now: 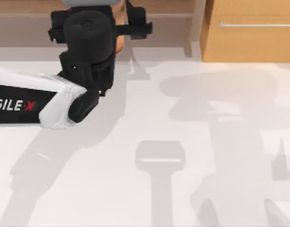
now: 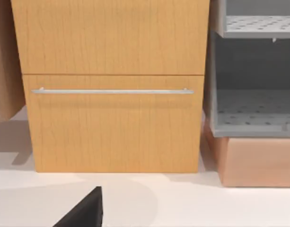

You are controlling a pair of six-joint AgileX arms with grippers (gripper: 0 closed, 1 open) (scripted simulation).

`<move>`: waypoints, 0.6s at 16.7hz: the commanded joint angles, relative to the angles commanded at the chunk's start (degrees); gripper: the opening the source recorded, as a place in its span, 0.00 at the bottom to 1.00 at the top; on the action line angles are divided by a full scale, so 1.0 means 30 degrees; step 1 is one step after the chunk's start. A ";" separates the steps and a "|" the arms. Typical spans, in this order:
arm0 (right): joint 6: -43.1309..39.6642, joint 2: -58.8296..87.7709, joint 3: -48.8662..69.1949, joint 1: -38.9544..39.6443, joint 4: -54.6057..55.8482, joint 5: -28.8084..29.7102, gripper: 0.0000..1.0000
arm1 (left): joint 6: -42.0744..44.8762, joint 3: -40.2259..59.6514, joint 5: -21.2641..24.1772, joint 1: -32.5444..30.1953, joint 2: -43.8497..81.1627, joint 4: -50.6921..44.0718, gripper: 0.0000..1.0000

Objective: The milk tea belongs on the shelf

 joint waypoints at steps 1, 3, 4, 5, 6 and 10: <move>0.0000 0.0000 0.0000 0.0000 0.0000 0.0000 1.00 | 0.0021 0.0502 0.0415 0.0458 -0.0056 -0.0604 0.00; 0.0000 0.0000 0.0000 0.0000 0.0000 0.0000 1.00 | 0.0081 0.1491 0.1245 0.1352 -0.0251 -0.1565 0.00; 0.0000 0.0000 0.0000 0.0000 0.0000 0.0000 1.00 | 0.0131 0.1995 0.1619 0.1753 -0.0369 -0.2119 0.00; 0.0000 0.0000 0.0000 0.0000 0.0000 0.0000 1.00 | 0.0199 0.2542 0.2013 0.2164 -0.0453 -0.2843 0.00; 0.0000 0.0000 0.0000 0.0000 0.0000 0.0000 1.00 | 0.0284 0.3137 0.2442 0.2614 -0.0482 -0.3725 0.00; 0.0000 0.0000 0.0000 0.0000 0.0000 0.0000 1.00 | 0.0635 0.5575 0.4337 0.4522 -0.0415 -0.7264 0.00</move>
